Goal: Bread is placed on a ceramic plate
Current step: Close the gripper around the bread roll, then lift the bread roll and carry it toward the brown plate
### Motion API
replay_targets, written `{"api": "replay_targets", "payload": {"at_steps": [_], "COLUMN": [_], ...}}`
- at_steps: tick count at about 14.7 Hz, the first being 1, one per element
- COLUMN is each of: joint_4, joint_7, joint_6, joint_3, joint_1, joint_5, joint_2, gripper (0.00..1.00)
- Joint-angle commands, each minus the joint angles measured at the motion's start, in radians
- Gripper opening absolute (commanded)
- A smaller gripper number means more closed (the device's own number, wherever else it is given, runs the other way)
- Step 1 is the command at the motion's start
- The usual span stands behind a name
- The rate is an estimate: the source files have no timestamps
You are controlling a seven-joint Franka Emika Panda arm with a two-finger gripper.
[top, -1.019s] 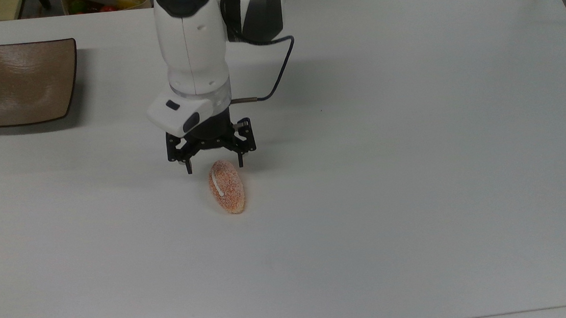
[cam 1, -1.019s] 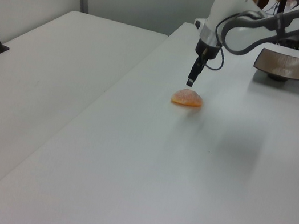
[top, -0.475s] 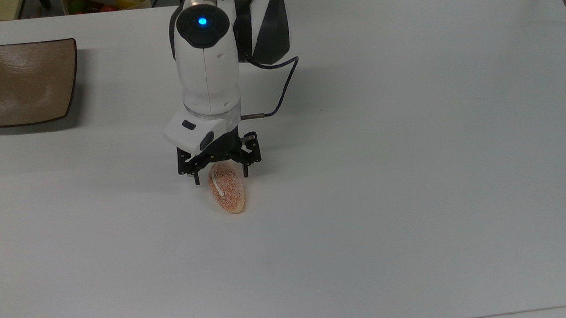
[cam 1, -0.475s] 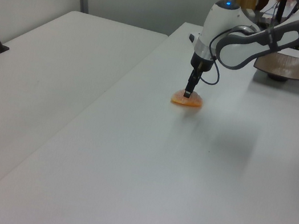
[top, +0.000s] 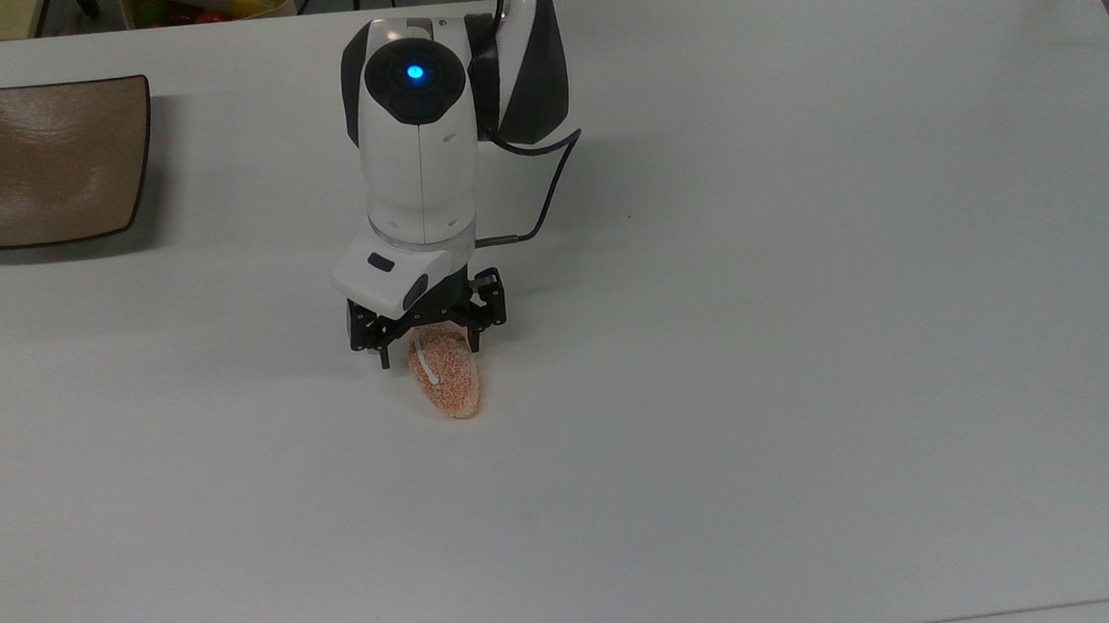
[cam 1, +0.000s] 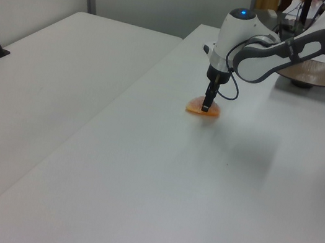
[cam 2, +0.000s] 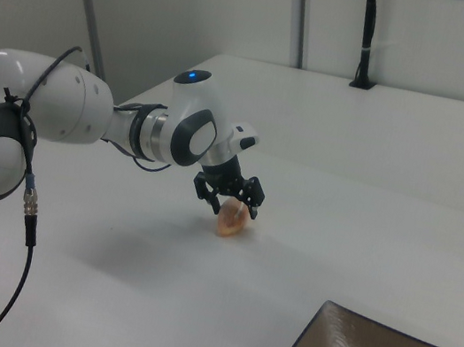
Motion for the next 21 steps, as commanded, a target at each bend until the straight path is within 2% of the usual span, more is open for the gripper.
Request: {"api": "replay_targets", "payload": {"at_steps": [1, 4, 7, 13, 17, 21], "joint_4": [0.008, 0.002, 0.002, 0.0, -0.041, -0.04], "joint_7": [-0.002, -0.005, -0.008, -0.005, -0.002, -0.004], "joint_6": [0.018, 0.018, 0.017, 0.003, -0.006, -0.098], "joint_3": [0.003, 0.007, 0.007, 0.007, 0.007, 0.007], "joint_1": [0.002, 0.002, 0.002, 0.002, -0.003, -0.007], "joint_5": [-0.003, -0.002, 0.0, 0.001, 0.005, 0.02], "joint_2": [0.013, 0.013, 0.01, -0.039, -0.141, -0.227], "gripper": [0.76, 0.5, 0.32, 0.31, 0.31, 0.31]}}
